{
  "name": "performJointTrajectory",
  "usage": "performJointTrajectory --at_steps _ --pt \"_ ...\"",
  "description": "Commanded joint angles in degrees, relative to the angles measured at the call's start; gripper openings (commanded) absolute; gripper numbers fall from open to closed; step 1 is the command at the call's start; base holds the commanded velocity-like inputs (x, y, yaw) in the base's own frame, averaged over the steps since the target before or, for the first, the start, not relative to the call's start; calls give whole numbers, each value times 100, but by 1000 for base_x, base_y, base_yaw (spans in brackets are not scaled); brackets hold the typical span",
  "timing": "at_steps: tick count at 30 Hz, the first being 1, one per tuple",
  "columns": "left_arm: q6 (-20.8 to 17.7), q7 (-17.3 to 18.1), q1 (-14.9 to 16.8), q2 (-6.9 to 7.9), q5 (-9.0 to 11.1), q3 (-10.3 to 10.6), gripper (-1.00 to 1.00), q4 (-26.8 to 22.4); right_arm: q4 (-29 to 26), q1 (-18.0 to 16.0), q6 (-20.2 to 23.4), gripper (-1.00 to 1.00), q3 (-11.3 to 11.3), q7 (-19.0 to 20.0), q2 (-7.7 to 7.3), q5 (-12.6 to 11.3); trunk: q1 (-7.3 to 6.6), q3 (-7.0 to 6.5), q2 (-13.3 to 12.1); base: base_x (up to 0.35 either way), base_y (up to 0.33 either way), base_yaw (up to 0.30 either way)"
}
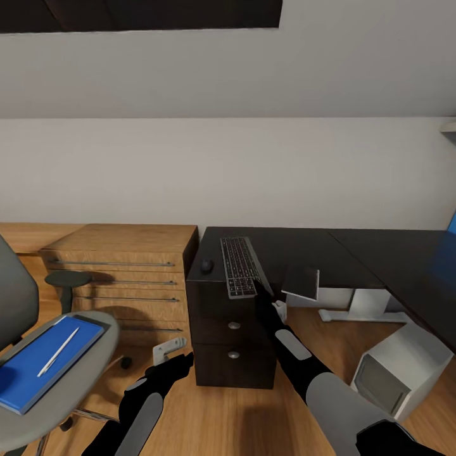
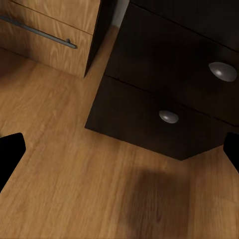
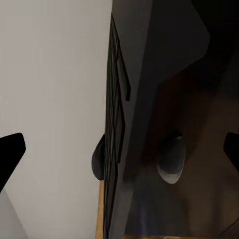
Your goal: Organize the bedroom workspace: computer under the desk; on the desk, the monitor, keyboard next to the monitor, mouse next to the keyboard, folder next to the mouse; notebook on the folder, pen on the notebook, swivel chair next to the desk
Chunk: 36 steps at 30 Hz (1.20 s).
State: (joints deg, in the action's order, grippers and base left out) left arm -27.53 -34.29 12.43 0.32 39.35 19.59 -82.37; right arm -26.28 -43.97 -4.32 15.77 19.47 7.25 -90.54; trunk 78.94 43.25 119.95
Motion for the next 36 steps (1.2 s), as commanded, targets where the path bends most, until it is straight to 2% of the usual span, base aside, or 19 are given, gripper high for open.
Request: performJointTrajectory --at_steps 1,26,27,36 --pt "-7 -52 5 3 46 10 100 -7 7 -6 -43 100 48 22 -4 -61 -1 6 3 2 0 0" --pt "-7 -51 5 3 55 10 100 -7 8 -6 -40 100 40 -56 -13 -57 -1 6 3 41 10 0" --pt "-7 -51 5 3 55 10 100 -7 8 -6 -41 -100 42 -68 -13 -55 -1 6 3 0 0 0" --pt "-7 -53 5 3 66 10 100 -7 8 -6 -42 -100 44 -119 -13 -52 -1 6 3 0 0 0"
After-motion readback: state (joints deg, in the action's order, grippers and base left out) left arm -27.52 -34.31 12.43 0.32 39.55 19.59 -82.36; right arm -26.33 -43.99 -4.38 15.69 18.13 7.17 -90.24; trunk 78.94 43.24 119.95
